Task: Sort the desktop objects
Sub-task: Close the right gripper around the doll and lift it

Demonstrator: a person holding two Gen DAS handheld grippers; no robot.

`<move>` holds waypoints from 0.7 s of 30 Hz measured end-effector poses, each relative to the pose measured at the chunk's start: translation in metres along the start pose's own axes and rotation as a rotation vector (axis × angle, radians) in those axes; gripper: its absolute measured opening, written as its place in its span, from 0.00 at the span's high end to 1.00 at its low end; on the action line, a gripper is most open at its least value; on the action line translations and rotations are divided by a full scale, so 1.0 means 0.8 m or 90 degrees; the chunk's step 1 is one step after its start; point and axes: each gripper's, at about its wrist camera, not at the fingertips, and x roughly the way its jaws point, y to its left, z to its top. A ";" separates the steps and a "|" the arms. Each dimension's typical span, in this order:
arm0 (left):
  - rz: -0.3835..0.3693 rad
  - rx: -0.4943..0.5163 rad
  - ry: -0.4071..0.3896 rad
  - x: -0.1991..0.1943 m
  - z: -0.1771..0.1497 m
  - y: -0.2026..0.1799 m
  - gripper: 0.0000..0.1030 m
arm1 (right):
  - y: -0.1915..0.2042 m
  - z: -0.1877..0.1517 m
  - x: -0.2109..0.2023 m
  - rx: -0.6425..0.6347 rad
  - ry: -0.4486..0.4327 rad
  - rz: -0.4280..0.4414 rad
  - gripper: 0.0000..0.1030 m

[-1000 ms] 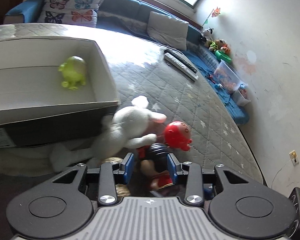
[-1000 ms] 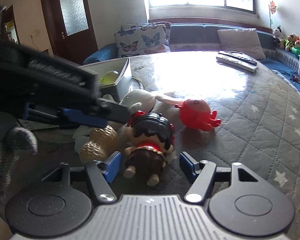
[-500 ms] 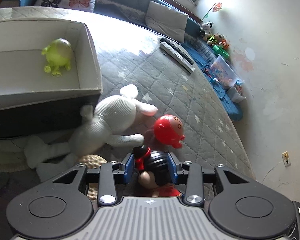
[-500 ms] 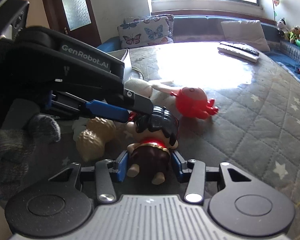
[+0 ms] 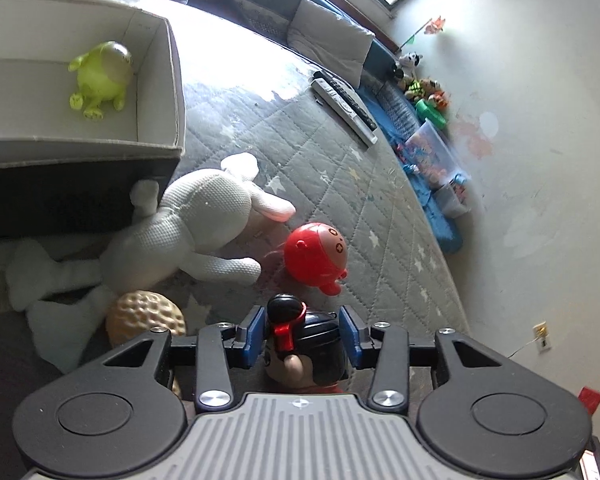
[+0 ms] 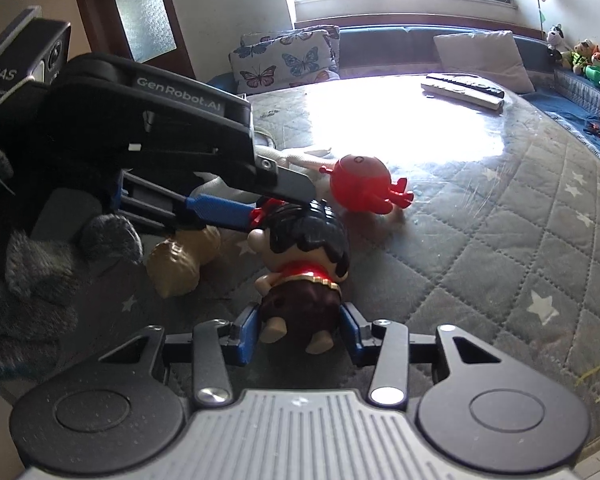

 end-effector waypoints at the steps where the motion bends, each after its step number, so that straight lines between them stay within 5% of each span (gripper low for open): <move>1: 0.001 0.006 -0.003 0.000 -0.001 -0.003 0.56 | 0.000 0.001 0.000 0.000 -0.002 -0.002 0.57; 21: 0.050 0.084 -0.004 0.022 -0.001 -0.029 0.55 | -0.011 0.002 0.005 0.014 -0.004 0.021 0.58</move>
